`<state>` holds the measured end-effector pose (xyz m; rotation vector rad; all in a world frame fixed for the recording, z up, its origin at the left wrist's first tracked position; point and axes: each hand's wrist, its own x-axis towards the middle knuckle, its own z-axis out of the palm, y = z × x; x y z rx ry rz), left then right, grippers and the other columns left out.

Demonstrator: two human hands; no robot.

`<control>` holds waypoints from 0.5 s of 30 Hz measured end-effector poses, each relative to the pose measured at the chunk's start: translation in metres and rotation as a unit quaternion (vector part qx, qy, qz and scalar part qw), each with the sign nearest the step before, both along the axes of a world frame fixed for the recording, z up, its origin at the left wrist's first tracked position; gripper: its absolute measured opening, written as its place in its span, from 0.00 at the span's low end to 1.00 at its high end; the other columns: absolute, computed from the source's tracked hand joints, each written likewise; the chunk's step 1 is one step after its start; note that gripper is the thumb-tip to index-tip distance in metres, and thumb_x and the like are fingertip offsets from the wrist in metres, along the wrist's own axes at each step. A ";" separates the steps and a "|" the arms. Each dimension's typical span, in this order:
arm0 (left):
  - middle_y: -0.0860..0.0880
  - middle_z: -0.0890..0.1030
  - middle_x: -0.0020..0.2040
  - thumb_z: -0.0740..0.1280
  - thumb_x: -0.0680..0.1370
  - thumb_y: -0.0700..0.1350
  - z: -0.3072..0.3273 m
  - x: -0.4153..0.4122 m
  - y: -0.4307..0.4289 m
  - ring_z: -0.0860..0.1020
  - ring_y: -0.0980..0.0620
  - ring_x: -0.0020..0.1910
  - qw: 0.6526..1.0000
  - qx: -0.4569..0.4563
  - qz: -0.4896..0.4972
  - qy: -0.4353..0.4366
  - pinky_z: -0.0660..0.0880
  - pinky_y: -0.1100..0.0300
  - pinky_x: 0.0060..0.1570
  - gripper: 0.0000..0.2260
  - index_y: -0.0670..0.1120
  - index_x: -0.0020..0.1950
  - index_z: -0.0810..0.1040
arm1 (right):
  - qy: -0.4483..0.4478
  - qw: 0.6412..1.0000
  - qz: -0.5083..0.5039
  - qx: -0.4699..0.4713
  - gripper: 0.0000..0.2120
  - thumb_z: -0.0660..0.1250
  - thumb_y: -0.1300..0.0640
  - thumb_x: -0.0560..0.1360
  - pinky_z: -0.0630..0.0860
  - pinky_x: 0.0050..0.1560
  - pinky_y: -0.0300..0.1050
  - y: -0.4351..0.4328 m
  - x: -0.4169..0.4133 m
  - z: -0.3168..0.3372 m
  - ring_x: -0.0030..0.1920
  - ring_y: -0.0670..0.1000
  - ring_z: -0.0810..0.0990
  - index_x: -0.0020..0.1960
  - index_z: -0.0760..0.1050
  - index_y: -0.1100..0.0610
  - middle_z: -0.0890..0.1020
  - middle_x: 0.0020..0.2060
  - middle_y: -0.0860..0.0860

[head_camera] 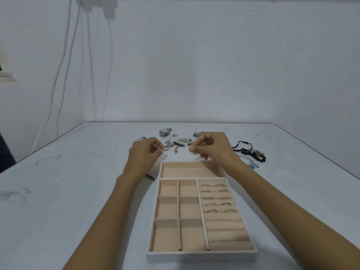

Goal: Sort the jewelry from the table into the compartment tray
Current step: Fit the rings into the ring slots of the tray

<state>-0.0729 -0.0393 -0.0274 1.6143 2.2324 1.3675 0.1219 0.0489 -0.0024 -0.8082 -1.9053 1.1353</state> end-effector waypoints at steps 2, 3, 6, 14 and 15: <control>0.51 0.81 0.36 0.70 0.74 0.40 0.008 0.006 -0.003 0.80 0.52 0.37 1.000 0.022 -0.018 -0.003 0.79 0.49 0.49 0.04 0.49 0.43 0.81 | 0.043 0.998 0.002 -0.037 0.09 0.77 0.66 0.66 0.72 0.28 0.36 -0.017 0.017 0.002 0.27 0.49 0.74 0.41 0.79 0.65 0.78 0.31 0.57; 0.52 0.81 0.36 0.70 0.74 0.40 0.012 0.011 -0.006 0.80 0.52 0.37 0.999 0.033 -0.029 -0.002 0.79 0.49 0.48 0.04 0.48 0.43 0.82 | 0.054 0.997 0.005 -0.048 0.08 0.77 0.66 0.66 0.71 0.27 0.36 -0.027 0.026 0.002 0.26 0.49 0.73 0.42 0.79 0.66 0.78 0.30 0.56; 0.54 0.81 0.36 0.70 0.74 0.40 0.022 0.027 -0.014 0.79 0.55 0.35 0.995 0.066 -0.071 0.005 0.80 0.51 0.47 0.04 0.48 0.44 0.82 | 0.075 0.993 0.026 -0.091 0.07 0.75 0.70 0.66 0.70 0.23 0.35 -0.059 0.053 0.000 0.23 0.47 0.75 0.41 0.77 0.67 0.75 0.27 0.54; 0.52 0.83 0.37 0.70 0.70 0.45 0.022 0.056 -0.025 0.80 0.56 0.35 0.988 0.042 -0.148 -0.001 0.78 0.60 0.43 0.03 0.53 0.41 0.82 | -0.006 0.999 0.052 -0.008 0.05 0.77 0.69 0.64 0.68 0.29 0.27 -0.099 0.102 -0.004 0.26 0.39 0.73 0.37 0.83 0.63 0.81 0.27 0.49; 0.52 0.83 0.38 0.69 0.69 0.47 0.021 0.057 -0.026 0.80 0.56 0.36 0.987 0.034 -0.154 -0.004 0.78 0.60 0.43 0.03 0.54 0.40 0.82 | -0.024 0.998 0.050 0.006 0.05 0.78 0.67 0.64 0.65 0.29 0.27 -0.101 0.105 -0.005 0.26 0.39 0.71 0.36 0.83 0.61 0.81 0.27 0.47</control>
